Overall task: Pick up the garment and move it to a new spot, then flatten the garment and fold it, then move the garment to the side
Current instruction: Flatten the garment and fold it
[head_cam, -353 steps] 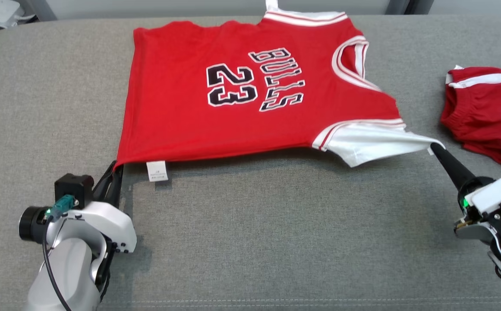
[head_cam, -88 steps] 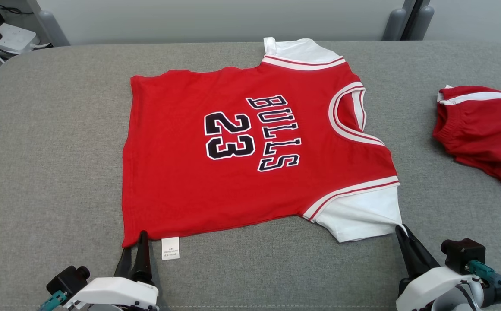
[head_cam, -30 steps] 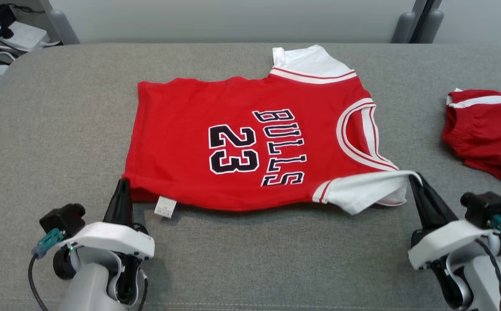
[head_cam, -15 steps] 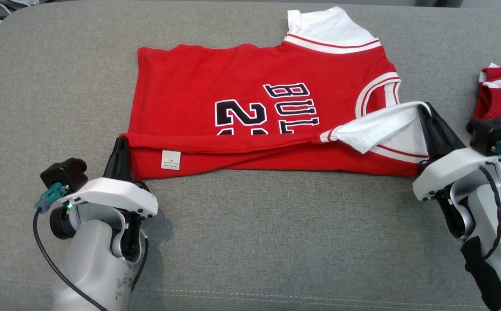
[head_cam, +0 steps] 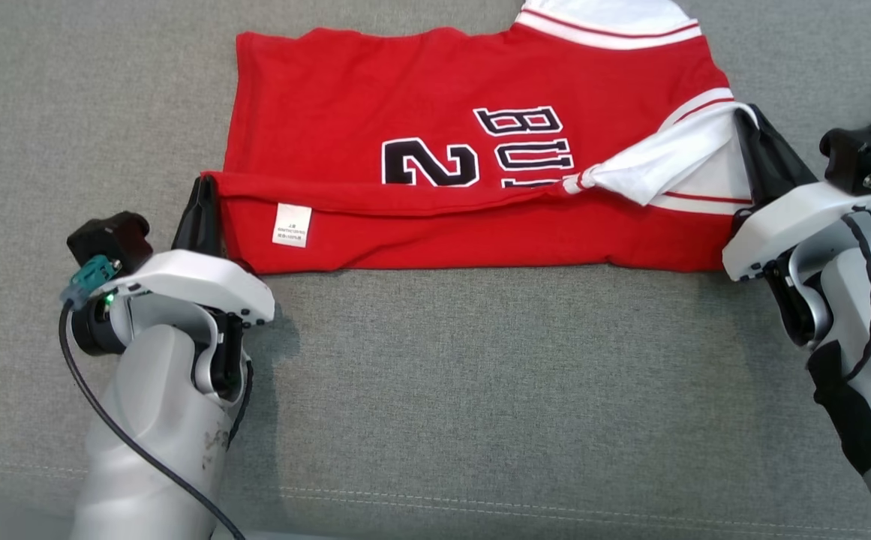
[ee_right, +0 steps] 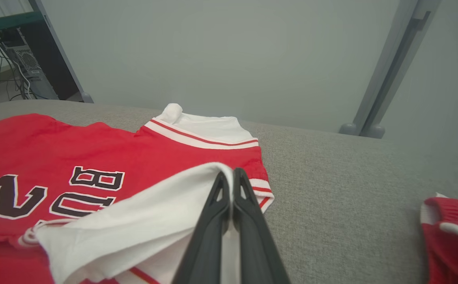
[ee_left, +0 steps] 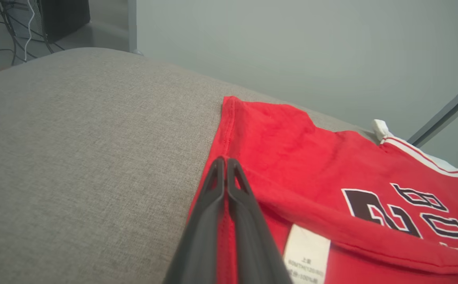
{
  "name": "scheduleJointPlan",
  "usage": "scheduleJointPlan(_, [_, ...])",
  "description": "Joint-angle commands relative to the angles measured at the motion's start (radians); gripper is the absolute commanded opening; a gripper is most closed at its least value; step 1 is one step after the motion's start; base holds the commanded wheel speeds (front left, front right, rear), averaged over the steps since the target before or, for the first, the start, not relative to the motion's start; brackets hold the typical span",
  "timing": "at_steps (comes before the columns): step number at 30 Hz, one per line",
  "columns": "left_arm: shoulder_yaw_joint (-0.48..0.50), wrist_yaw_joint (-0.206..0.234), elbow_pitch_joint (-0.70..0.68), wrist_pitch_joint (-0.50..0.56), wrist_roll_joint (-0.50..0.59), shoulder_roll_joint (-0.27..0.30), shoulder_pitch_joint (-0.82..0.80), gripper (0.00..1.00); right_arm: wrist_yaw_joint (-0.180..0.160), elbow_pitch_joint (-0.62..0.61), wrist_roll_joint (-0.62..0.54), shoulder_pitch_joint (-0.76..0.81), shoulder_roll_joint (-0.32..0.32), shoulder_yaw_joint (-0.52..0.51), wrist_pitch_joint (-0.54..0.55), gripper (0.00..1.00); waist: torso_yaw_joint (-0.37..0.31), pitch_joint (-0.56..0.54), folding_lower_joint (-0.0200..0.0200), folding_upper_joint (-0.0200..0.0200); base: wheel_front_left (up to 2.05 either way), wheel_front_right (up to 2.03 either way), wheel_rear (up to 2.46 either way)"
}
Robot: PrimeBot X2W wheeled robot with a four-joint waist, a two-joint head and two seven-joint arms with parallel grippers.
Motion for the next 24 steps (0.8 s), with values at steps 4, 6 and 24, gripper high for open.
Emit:
scheduleJointPlan(4, [0.038, 0.009, -0.01, -0.006, 0.031, 0.03, -0.058, 0.0, 0.004, -0.008, 0.003, -0.036, -0.002, 0.019, -0.013, 0.0, 0.003, 0.028, 0.0, 0.0, 0.0, 0.0, 0.0])
scheduleJointPlan(6, [0.048, 0.01, -0.009, -0.006, 0.049, 0.03, -0.073, 0.0, 0.004, -0.004, 0.003, -0.05, -0.004, 0.022, -0.013, 0.0, 0.004, 0.038, 0.0, 0.0, 0.0, 0.0, 0.0])
scheduleJointPlan(24, [0.082, -0.007, -0.095, -0.006, 0.093, 0.03, 0.095, 1.0, 0.004, -0.118, 0.003, 0.145, 0.011, -0.104, -0.013, 1.0, -0.013, -0.063, 0.0, 0.0, 0.0, 0.0, 0.0])
